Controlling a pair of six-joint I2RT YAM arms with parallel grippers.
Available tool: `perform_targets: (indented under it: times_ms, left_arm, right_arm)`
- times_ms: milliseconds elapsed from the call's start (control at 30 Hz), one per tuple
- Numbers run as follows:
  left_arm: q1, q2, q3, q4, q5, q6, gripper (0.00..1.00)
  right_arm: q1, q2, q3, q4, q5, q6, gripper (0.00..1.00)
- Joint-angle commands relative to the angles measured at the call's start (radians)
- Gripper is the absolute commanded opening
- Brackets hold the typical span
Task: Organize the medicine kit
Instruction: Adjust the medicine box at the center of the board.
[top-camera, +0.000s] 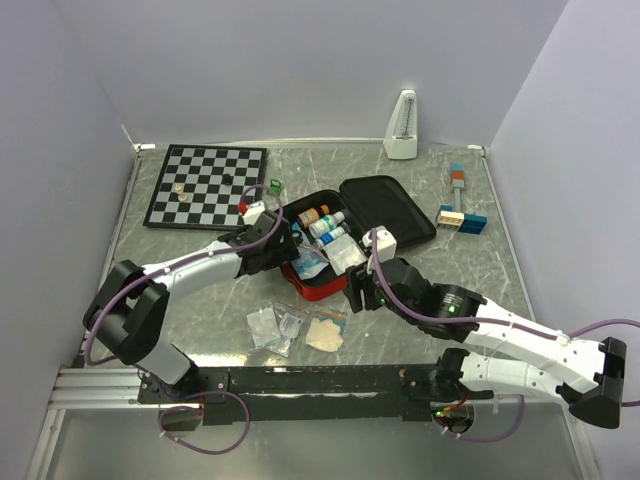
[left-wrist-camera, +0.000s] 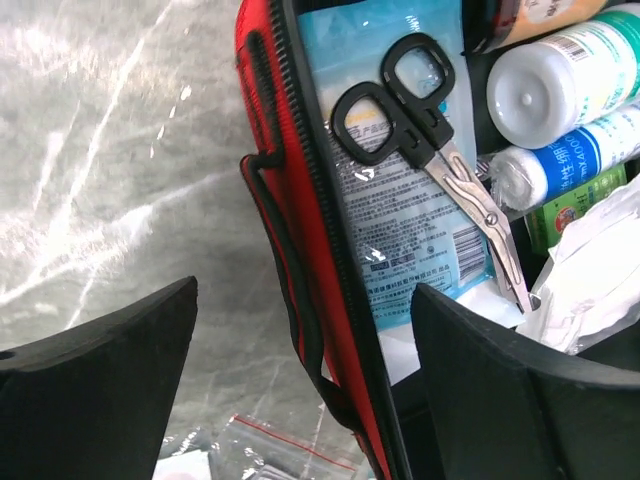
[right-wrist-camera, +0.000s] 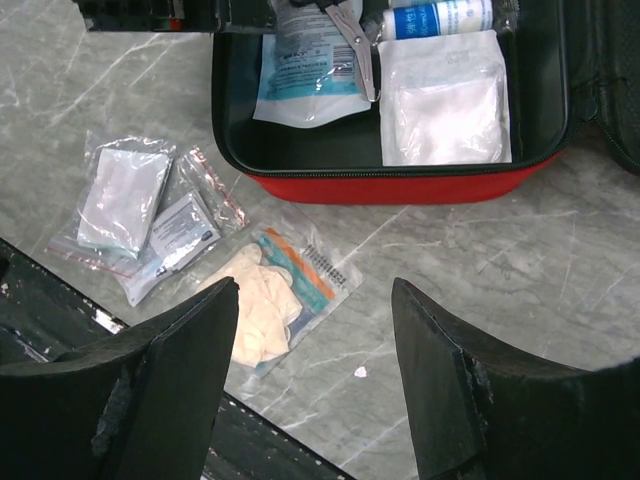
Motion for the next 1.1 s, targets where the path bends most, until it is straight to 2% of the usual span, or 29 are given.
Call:
perform_targets:
  times_ms: [0,167,367,600,733,833,1067]
  left_arm:
    - [0.003,0.027,0.066,-0.054,-0.019,0.114,0.88]
    - [0.01,-0.045,-0.027,-0.021,-0.052,0.204,0.86]
    - [0.05,-0.042,-0.007,-0.044,-0.075,0.298,0.83]
    - [0.093,0.025,0.054,-0.012,-0.024,0.426,0.8]
    - [0.119,0.057,0.071,-0.005,0.026,0.488,0.8]
    - [0.13,0.074,0.076,-0.006,0.036,0.528,0.8]
    - [0.142,0.041,0.017,0.071,0.051,0.672,0.79]
  right_arm:
    - [-0.006,-0.025,0.025,-0.02,0.035,-0.006,0.7]
    - [-0.015,-0.019,0.0,-0.014,0.067,-0.023,0.7]
    - [-0.064,-0.015,-0.05,-0.003,0.079,0.008,0.7]
    - [-0.242,-0.091,-0.124,0.038,-0.074,0.084,0.75]
    - [-0.315,-0.124,-0.156,0.054,-0.119,0.146,0.84]
    - [-0.36,-0.131,-0.167,0.068,-0.165,0.184,0.98]
    - [-0.522,-0.146,-0.231,0.176,-0.33,0.282,1.0]
